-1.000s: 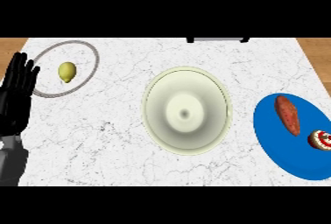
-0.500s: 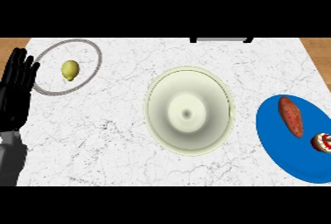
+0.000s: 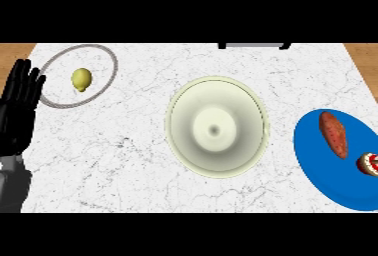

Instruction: Pick the sweet potato from the plate and place it in the bowl

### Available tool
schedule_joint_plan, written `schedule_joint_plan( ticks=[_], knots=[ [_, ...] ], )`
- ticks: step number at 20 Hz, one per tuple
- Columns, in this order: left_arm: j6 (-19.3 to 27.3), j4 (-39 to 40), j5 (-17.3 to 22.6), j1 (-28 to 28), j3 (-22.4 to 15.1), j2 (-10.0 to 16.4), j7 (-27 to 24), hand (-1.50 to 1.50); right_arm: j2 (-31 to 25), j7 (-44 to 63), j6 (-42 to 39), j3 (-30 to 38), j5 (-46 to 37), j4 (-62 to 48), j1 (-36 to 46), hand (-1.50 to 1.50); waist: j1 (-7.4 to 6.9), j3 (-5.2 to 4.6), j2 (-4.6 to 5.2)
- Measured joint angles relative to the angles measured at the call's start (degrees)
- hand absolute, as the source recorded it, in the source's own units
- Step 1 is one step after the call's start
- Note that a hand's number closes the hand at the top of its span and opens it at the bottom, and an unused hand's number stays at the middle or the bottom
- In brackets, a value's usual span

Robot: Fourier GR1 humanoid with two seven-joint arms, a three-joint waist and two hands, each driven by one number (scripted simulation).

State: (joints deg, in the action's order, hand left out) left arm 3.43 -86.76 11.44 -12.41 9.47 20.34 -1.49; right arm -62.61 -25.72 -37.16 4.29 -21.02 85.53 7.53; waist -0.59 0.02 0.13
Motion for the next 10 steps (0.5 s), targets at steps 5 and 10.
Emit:
schedule_joint_plan(
  ticks=[5,10],
  knots=[
    [-0.12,0.3,-0.9,-0.37,0.03,-0.75,-0.05,0.0,3.82,-0.8,1.5,-3.51,-4.94,-4.25,2.97,-1.5,0.05,0.01,0.0],
    [-1.31,1.53,-0.55,-1.11,1.2,-0.71,-0.4,0.0,7.32,-1.01,2.35,-5.72,-8.98,-8.2,5.06,-1.5,0.18,-0.01,-0.04]
  ],
)
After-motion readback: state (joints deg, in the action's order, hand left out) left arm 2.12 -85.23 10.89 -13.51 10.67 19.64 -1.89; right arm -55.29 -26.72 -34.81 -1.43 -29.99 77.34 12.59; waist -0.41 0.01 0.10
